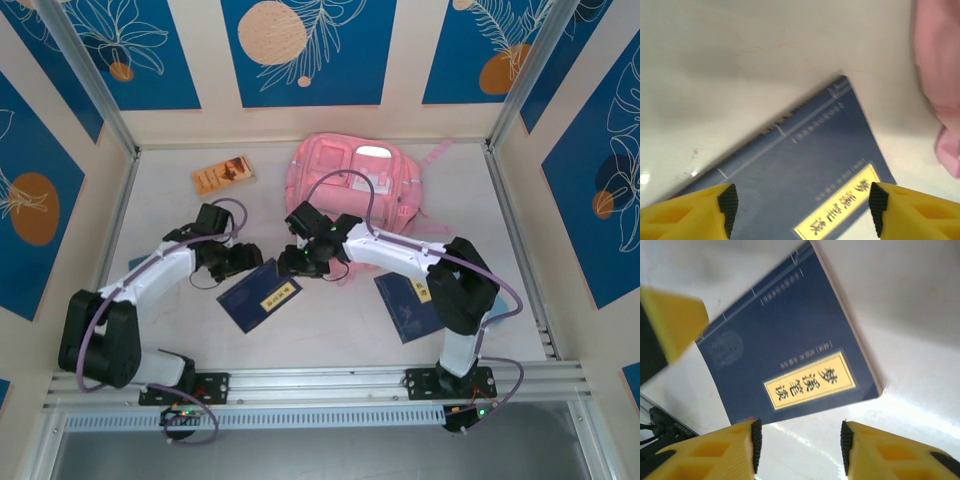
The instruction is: Pack the student bag
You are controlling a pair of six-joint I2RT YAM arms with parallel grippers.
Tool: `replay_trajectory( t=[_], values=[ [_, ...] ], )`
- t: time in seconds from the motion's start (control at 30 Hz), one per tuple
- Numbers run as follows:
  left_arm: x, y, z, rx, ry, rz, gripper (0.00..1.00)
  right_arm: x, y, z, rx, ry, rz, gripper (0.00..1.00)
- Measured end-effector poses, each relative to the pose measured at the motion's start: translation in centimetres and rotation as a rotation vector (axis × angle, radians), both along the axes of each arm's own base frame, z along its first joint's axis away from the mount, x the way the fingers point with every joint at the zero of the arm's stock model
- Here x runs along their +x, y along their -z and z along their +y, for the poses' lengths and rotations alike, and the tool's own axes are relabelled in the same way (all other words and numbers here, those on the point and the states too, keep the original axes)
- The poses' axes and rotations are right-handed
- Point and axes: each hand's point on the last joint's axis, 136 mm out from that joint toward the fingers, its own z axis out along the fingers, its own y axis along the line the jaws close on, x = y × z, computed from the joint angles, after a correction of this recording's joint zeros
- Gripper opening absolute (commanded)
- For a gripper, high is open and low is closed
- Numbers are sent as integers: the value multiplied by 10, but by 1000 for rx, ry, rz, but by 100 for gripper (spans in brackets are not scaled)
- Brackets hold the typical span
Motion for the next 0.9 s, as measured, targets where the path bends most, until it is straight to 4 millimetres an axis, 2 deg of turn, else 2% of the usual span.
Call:
replay_trajectory(
  t=[0.13, 0.27, 0.6, 0.73, 0.9],
  values=[
    [-3, 28, 13, 71, 37, 81, 72, -18, 18, -5, -23, -2, 62, 66],
    [-8, 42, 16, 100, 68, 115, 73, -21, 18, -2, -15, 1, 67, 68],
    [-21, 52, 18, 123, 101, 135, 72, -17, 19, -5, -30, 39, 63, 68],
    [-24, 52, 15, 128, 115, 120, 66, -16, 22, -9, -51, 63, 61, 68],
    [-50, 52, -4, 109, 170, 142, 52, -18, 32, -20, -92, 107, 72, 67]
  ],
)
